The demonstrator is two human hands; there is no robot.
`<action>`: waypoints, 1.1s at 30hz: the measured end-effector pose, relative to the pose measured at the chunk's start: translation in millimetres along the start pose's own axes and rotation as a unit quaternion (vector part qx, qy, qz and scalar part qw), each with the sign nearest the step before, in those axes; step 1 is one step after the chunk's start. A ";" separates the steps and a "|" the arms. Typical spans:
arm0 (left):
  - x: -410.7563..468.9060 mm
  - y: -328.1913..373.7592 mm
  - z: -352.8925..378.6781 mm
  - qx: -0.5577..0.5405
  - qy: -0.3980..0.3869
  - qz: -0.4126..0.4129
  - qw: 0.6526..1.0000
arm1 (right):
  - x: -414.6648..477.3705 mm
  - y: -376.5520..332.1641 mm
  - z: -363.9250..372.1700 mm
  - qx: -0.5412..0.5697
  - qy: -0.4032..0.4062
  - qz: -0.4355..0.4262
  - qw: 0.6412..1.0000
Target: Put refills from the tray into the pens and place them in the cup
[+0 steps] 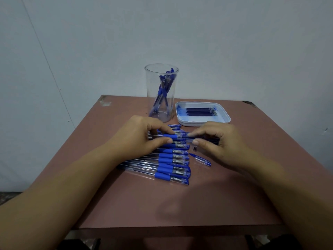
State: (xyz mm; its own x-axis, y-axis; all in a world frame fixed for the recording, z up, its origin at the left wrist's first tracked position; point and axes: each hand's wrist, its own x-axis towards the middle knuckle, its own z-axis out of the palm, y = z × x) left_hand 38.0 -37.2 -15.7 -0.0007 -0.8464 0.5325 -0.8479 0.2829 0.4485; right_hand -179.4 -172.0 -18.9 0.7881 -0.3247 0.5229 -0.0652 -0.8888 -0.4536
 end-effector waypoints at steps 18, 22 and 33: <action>0.1 -2.7 0.9 0.010 0.018 -0.008 1.000 | -1.8 6.8 -0.4 -0.005 0.051 0.040 0.998; -0.9 1.4 0.7 -0.008 0.001 0.000 1.000 | 0.8 4.6 4.5 -0.019 0.043 0.004 0.999; -0.8 -3.7 0.8 0.010 0.018 -0.022 1.000 | -3.2 12.1 -1.5 -0.005 -0.040 0.077 0.996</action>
State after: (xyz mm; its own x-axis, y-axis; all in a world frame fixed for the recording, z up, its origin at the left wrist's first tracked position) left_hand 40.6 -38.0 -18.4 0.0563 -0.8413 0.5376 -0.8568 0.2357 0.4586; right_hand -183.6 -182.2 -24.9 0.8142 -0.4312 0.3887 -0.1953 -0.8340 -0.5160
